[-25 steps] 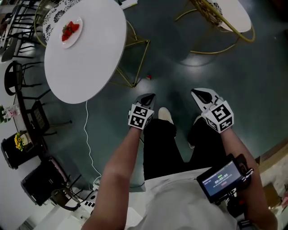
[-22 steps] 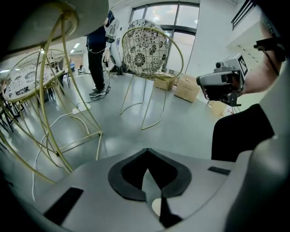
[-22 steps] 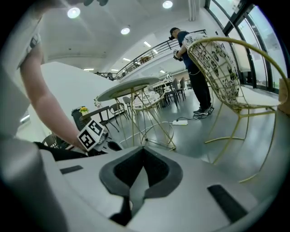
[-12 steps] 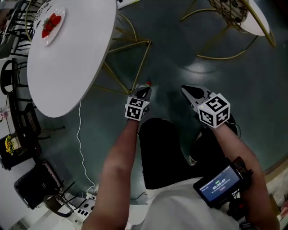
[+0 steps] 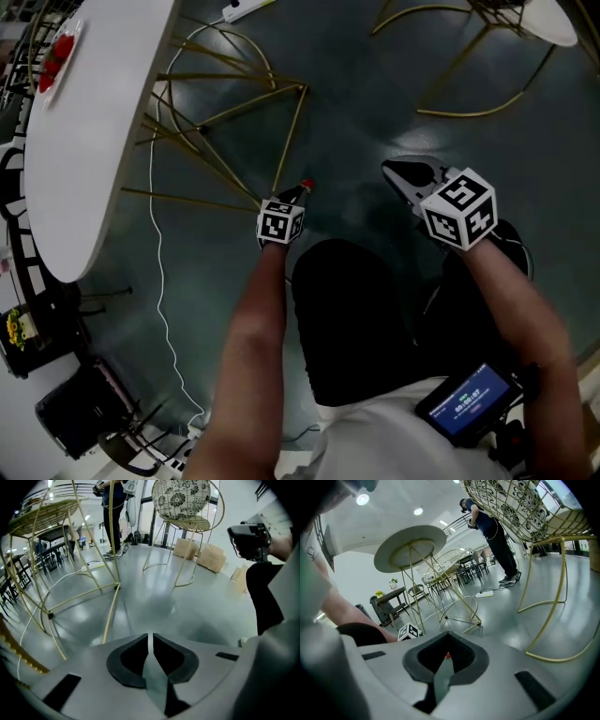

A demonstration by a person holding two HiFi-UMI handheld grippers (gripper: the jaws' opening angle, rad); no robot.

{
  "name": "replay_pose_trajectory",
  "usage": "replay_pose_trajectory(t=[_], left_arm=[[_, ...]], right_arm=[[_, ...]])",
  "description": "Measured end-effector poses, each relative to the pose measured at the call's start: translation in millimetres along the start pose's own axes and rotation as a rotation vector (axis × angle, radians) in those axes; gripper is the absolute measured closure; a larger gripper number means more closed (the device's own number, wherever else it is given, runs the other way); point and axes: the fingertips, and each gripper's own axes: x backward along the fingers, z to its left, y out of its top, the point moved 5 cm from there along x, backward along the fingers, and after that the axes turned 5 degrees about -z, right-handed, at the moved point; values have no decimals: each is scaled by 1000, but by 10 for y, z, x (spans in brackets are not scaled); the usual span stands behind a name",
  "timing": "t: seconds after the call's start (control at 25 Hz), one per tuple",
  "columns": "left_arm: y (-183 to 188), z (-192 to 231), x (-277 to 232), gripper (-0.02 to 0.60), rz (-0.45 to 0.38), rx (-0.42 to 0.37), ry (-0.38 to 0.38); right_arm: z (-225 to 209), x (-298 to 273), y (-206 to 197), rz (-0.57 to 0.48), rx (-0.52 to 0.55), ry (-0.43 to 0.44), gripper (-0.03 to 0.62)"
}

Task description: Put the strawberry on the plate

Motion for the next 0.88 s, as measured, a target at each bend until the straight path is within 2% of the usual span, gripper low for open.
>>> replay_pose_trajectory(t=[0.08,0.24,0.48,0.6,0.76,0.88], left_arm=[[-57,35,-70,520,23,-21,-4],[-151,68,-192,500,40,-32,-9],[-228,98,-523,440,87,-88,-27],[-394,148,-667,403,145,-104,-17],[-499,175,-813,400,202,-131,19],[-511,78,-730,419,205,-163,19]], right_arm=[[5,10,9,-2,3,0,589],[1,46,-26,31,42,-5,589],[-165,224,-43,18,3,-73,589],[-190,270,-108,20,-1,-85,589],[-346,390,-179,19,-7,-127,589],[-358,499,-175,-3,-24,-152,589]])
